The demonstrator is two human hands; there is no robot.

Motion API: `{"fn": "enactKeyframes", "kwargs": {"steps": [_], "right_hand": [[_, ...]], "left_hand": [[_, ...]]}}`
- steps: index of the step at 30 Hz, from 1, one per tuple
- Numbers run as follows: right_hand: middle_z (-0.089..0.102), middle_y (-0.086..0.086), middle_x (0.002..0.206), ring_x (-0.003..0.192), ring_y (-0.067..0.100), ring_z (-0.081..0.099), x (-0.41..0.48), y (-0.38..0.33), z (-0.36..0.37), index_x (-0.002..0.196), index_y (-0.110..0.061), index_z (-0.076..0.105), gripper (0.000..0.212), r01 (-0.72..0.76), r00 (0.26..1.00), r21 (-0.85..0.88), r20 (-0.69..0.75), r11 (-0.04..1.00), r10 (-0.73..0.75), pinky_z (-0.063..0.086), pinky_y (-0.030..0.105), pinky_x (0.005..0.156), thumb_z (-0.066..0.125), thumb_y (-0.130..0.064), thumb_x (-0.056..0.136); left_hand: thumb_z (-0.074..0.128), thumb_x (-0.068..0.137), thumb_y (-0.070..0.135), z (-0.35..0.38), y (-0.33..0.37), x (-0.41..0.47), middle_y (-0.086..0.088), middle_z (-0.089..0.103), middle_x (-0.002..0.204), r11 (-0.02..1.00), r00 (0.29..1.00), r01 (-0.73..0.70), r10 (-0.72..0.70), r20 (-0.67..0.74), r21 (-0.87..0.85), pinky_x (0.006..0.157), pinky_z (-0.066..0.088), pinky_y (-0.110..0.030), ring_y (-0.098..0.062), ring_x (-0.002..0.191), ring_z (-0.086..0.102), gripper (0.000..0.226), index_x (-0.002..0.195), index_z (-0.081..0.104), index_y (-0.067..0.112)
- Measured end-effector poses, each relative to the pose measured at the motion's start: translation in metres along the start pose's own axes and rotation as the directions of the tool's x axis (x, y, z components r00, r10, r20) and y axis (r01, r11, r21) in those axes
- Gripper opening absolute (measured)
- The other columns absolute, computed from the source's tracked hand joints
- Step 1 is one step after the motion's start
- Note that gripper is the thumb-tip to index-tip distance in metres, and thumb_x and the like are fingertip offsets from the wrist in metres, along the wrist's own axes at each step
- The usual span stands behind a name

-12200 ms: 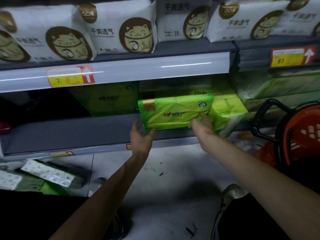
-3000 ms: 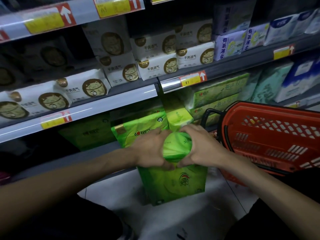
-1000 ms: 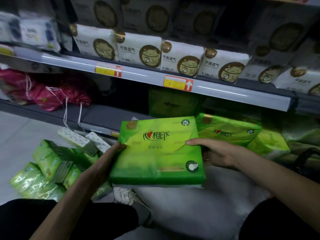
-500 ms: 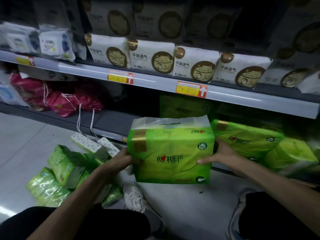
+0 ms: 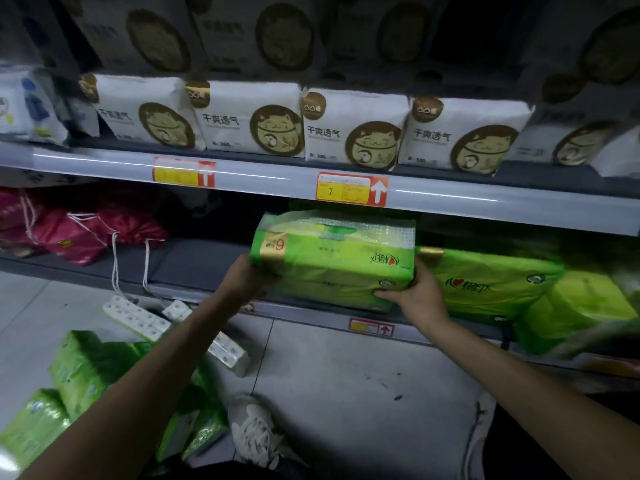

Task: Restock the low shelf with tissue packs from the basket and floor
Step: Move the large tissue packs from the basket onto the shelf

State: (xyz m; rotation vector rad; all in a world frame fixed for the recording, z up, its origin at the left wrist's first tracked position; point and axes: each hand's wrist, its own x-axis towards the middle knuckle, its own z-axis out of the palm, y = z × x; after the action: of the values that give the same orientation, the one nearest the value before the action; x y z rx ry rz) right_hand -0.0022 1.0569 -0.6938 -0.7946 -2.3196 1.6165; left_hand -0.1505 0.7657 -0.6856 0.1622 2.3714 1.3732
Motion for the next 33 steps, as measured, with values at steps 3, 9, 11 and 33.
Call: {"fn": "enactKeyframes", "kwargs": {"steps": [3,9,11,33], "right_hand": [[0.066,-0.008,0.124,0.114,0.017,0.062,0.005,0.004,0.013,0.155,-0.026,0.042,0.101,-0.041,0.999,-0.116,-0.031,0.992,0.037,0.053,0.039,0.102,0.092,-0.005,0.07],[0.076,0.004,0.102,0.09,0.027,0.073,-0.002,0.016,0.031,0.147,-0.027,0.048,0.076,-0.088,0.986,-0.359,-0.164,0.929,0.03,0.061,0.038,0.078,0.085,-0.021,0.082],[0.075,0.005,0.097,0.088,0.028,0.072,-0.003,0.01,0.029,0.137,-0.024,0.056,0.062,-0.118,0.978,-0.462,-0.207,0.879,0.022,0.057,0.033,0.069,0.085,-0.027,0.082],[-0.004,0.009,0.172,0.158,0.039,-0.007,-0.059,0.038,0.055,0.164,-0.037,0.013,0.082,0.339,0.93,-0.791,0.364,0.509,-0.053,0.01,0.054,0.127,0.043,-0.068,0.094]], "left_hand": [[0.08,0.087,0.005,0.015,-0.009,0.008,-0.016,0.069,0.087,0.984,0.991,0.136,-0.135,0.014,-0.111,0.057,0.056,-0.036,-0.027,0.069,0.065,0.015,0.091,0.067,0.012],[0.066,0.098,0.009,0.047,-0.029,0.004,-0.014,0.067,0.089,0.966,0.972,0.234,-0.236,-0.009,-0.11,0.074,0.054,-0.044,-0.027,0.083,0.063,0.01,0.09,0.062,0.012],[0.067,0.096,0.006,0.048,-0.031,-0.001,-0.009,0.067,0.087,0.974,0.979,0.201,-0.203,-0.009,-0.109,0.074,0.053,-0.04,-0.024,0.08,0.062,0.012,0.09,0.063,0.015],[0.061,0.093,0.055,0.063,-0.035,-0.046,-0.001,-0.005,0.174,0.532,0.972,-0.226,0.073,0.222,0.816,0.116,0.033,-0.066,-0.037,0.157,0.016,0.097,0.162,-0.006,0.046]]}}
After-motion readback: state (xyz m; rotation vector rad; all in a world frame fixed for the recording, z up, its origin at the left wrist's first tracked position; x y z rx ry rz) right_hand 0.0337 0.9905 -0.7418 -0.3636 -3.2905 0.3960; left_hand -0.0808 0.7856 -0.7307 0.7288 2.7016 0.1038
